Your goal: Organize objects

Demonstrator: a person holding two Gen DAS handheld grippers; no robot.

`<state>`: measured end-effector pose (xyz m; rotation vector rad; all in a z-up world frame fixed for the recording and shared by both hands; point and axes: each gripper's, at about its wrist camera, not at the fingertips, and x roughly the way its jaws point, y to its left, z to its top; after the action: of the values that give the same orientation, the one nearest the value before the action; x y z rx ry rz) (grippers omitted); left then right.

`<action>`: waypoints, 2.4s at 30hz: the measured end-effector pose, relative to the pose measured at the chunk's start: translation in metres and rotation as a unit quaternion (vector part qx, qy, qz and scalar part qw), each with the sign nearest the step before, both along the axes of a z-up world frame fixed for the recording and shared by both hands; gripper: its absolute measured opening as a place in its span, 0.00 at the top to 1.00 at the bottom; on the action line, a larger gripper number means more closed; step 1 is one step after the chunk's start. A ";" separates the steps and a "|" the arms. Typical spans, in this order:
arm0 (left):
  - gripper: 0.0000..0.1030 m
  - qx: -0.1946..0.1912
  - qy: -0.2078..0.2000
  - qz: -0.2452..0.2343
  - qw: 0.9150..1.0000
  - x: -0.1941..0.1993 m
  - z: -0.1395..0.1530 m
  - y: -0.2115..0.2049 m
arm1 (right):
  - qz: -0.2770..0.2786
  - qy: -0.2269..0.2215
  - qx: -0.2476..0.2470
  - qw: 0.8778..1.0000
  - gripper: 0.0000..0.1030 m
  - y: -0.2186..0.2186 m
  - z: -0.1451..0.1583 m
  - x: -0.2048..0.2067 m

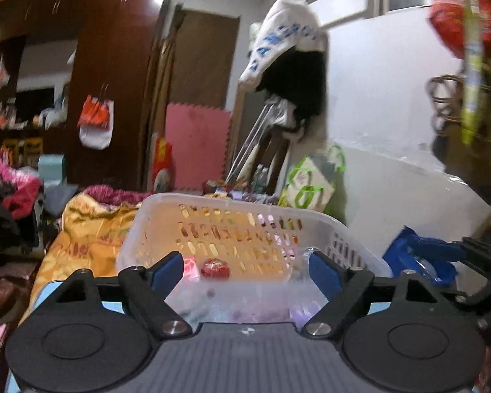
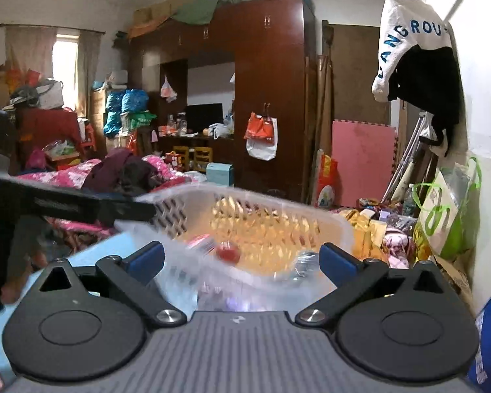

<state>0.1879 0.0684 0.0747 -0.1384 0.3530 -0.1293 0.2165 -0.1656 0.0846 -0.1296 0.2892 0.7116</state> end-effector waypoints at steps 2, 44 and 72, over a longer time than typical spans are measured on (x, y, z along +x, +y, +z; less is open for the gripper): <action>0.14 0.014 -0.003 0.002 1.000 -0.026 -0.013 0.001 | -0.004 0.013 -0.003 1.000 0.00 -0.012 -0.015 -0.006; 0.43 0.088 0.086 0.033 0.992 -0.087 -0.102 0.004 | -0.042 0.100 -0.012 0.994 0.56 -0.047 -0.100 -0.018; 0.43 -0.007 -0.032 0.021 0.999 -0.024 0.015 0.015 | -0.024 -0.041 0.076 0.996 0.56 -0.022 0.027 -0.006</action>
<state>0.1635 0.0834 0.0898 -0.1551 0.2851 -0.0952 0.2106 -0.1874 0.1118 -0.0067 0.1584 0.6758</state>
